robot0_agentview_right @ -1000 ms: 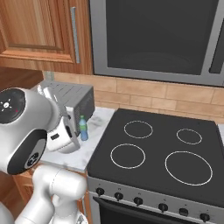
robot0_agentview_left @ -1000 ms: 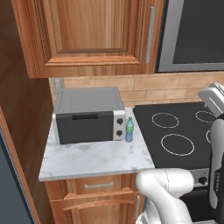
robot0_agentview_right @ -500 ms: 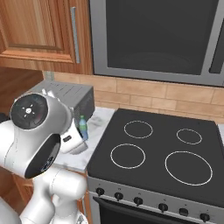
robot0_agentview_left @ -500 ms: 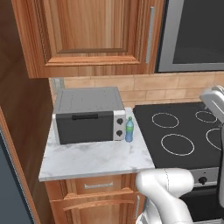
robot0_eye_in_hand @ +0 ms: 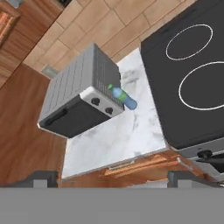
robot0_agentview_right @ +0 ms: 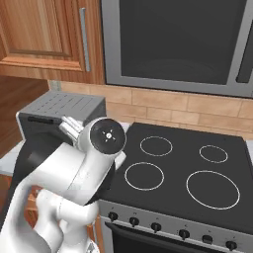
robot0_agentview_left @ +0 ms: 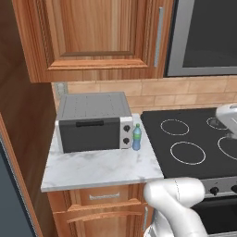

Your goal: Take the bottled waters from the counter and place them in the freezer to freeze. Close the freezer door after placing the bottles.

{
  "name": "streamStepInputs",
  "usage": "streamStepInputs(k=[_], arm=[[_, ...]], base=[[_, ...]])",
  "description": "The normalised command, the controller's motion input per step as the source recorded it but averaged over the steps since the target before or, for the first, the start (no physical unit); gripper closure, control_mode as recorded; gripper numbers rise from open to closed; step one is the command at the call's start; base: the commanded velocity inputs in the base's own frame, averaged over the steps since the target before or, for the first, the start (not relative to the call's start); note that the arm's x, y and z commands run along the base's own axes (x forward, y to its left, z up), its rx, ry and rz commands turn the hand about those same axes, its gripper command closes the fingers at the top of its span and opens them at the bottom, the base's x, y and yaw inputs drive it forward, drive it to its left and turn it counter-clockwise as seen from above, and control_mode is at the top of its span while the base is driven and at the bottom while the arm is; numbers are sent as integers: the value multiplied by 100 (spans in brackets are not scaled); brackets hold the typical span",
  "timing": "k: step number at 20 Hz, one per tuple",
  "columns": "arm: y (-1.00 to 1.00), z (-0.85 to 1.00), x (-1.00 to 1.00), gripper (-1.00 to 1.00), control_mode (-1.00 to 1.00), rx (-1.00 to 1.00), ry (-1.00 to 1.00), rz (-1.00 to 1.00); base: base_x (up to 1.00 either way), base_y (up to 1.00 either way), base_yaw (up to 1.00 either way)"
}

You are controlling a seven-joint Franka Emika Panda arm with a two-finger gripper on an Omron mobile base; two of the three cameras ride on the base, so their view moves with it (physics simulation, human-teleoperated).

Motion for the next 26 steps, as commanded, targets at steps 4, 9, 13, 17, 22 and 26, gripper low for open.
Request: streamStepInputs(k=[4,9,13,17,22,26], arm=[[-4,-22,23,-100,-100,-5,-1,60],[-5,-5,21,-100,-100,-5,-13,59],[0,-5,27,-100,-100,-1,-17,47],[0,-14,8,-100,-100,0,-29,32],[0,-23,16,-100,-100,0,-31,17],[0,-33,13,-100,-100,3,-33,7]], base=[[0,0,0],[0,0,0],[0,0,0],[0,0,0],[0,0,0],[0,0,0]])
